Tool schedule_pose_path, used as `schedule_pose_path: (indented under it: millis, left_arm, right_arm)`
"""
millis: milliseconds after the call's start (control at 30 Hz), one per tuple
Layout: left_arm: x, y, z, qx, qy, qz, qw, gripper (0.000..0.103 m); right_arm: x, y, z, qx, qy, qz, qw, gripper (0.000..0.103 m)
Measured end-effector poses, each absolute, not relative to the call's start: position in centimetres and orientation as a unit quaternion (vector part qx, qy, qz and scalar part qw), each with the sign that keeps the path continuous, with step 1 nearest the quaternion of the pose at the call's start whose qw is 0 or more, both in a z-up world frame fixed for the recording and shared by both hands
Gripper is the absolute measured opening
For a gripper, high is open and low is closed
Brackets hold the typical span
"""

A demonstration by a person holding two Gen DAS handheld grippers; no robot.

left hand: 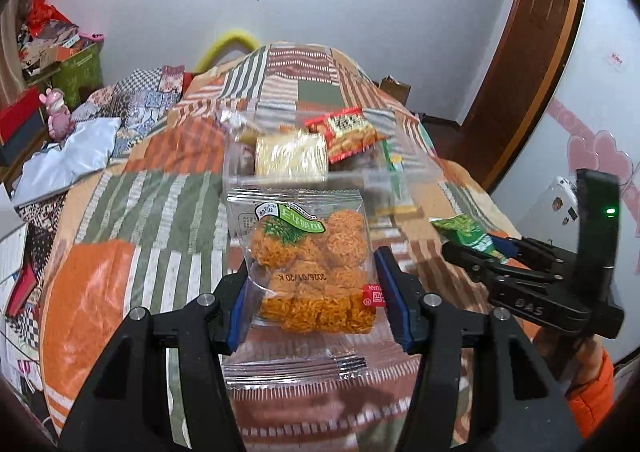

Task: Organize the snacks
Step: 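Carry both bags over the clear box and release them inside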

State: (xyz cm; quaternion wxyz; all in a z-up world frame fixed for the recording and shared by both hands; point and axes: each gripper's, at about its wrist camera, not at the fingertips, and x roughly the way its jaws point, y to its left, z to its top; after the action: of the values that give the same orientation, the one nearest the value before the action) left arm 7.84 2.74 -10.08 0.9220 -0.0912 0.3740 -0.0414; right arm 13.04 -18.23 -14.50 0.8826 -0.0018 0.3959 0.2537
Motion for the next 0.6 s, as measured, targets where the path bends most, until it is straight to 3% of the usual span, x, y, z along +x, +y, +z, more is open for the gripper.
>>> schedule_pose_path:
  millis: [600]
  left_arm:
    - [16.4, 3.9, -8.1, -0.08, 0.348, -0.029, 0.934, 0.055]
  right_arm:
    - [18.7, -17.6, -9.6, -0.002, 0.328, 0.24, 0.914, 0.045]
